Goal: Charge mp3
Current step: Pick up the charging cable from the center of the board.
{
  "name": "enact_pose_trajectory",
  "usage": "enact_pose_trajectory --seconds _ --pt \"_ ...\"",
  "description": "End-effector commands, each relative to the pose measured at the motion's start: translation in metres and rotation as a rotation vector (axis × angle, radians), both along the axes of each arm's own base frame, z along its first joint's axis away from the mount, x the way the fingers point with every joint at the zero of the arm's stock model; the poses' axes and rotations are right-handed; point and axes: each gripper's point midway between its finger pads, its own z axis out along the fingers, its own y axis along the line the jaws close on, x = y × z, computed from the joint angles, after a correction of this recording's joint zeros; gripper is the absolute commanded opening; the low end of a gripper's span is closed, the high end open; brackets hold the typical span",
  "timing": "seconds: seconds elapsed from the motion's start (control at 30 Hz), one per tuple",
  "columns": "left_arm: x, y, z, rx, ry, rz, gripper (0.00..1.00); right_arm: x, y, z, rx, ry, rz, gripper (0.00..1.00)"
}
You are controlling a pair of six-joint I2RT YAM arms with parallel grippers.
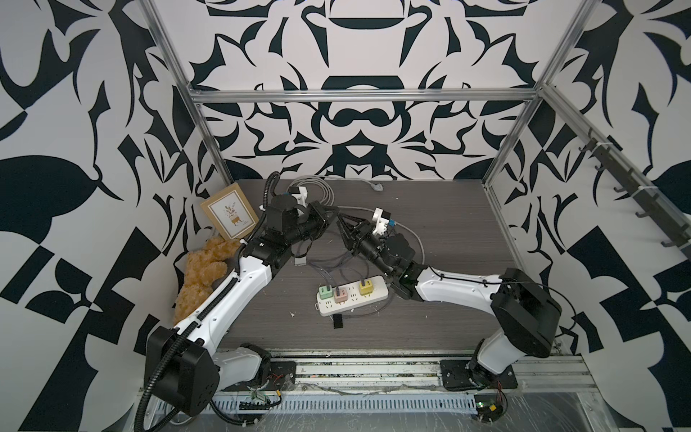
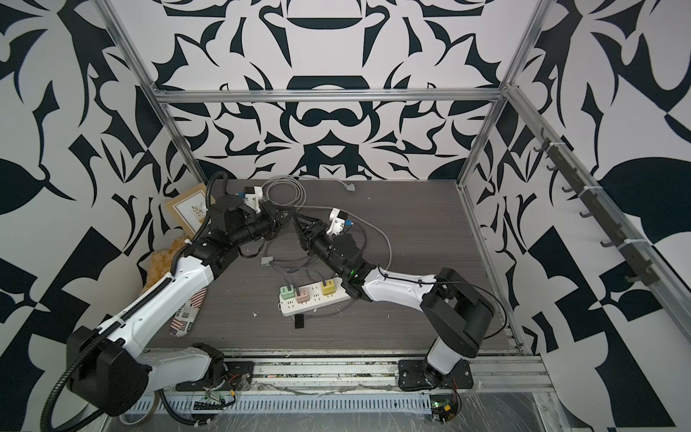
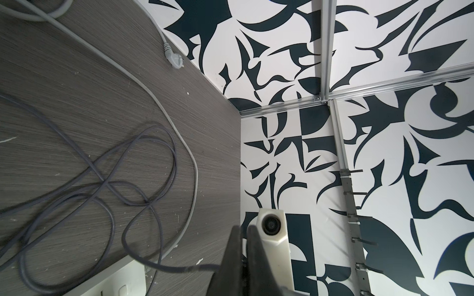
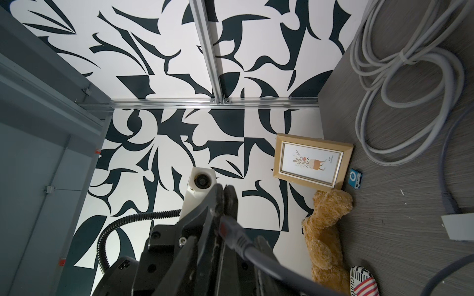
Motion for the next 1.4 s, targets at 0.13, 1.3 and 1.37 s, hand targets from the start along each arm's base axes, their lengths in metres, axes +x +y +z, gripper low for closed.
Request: enact_pose_trajectory --seconds 0.13,1.3,1.37 --pt "-0.007 0.005 -0.004 -0.025 0.004 0.018 0.0 0.007 -0.018 0.021 0.06 -0.054 -0.073 0.35" --pt "-0.023 -0.001 -0.018 -0.026 0.046 0.01 0.58 0.01 -0.039 0.01 -0.016 -0.037 -0.169 0.0" --pt "-0.024 0.0 -0.022 -0.023 0.076 0.014 0.67 0.008 -0.045 0.012 -0.082 -0.045 -0.194 0.0"
